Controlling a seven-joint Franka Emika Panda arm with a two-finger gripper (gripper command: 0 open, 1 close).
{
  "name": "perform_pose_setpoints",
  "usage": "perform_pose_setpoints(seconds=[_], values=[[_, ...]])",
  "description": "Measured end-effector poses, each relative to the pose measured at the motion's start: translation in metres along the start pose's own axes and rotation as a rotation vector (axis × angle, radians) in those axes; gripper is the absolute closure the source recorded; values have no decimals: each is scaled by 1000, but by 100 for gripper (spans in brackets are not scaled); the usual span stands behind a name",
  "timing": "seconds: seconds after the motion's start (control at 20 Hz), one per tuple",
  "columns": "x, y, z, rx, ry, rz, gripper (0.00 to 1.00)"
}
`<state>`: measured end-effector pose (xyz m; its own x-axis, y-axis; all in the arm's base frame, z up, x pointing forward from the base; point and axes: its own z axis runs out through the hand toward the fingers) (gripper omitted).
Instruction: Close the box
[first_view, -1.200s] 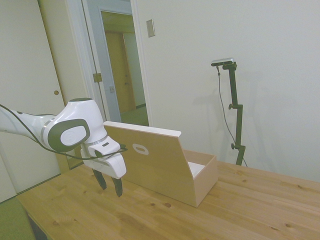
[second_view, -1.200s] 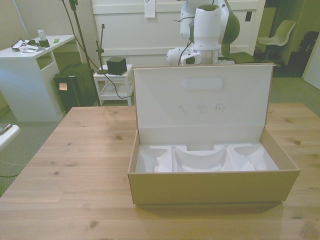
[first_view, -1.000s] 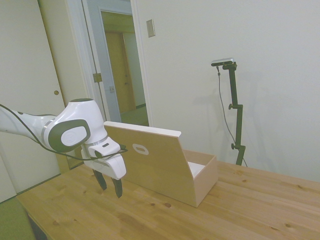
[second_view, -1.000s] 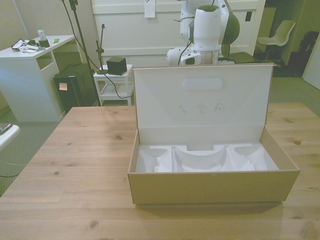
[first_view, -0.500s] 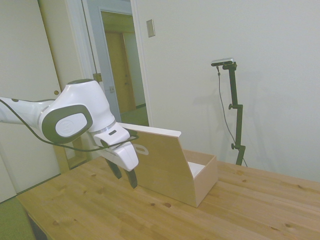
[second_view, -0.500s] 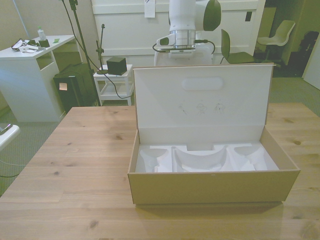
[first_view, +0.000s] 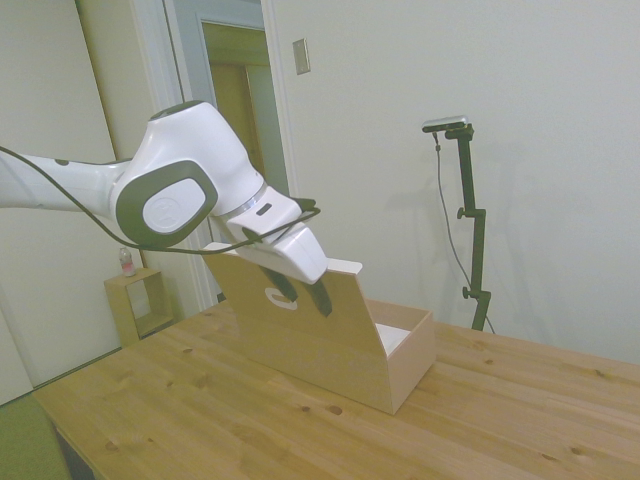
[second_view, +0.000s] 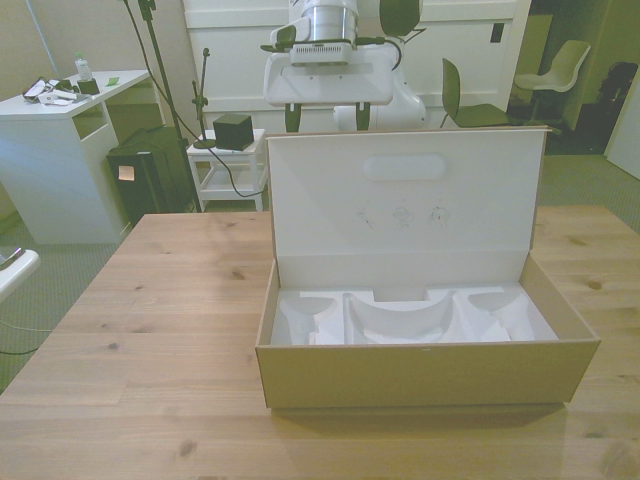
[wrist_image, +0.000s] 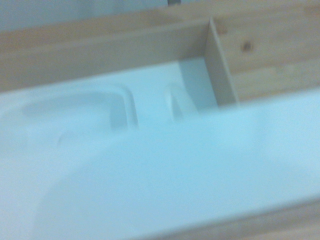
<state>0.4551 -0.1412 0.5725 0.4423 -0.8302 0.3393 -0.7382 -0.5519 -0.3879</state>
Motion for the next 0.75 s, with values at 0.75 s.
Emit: perform_pose_setpoints(seconds=[0.75], values=[[-18,-37,5,-173,-301,-72,0]])
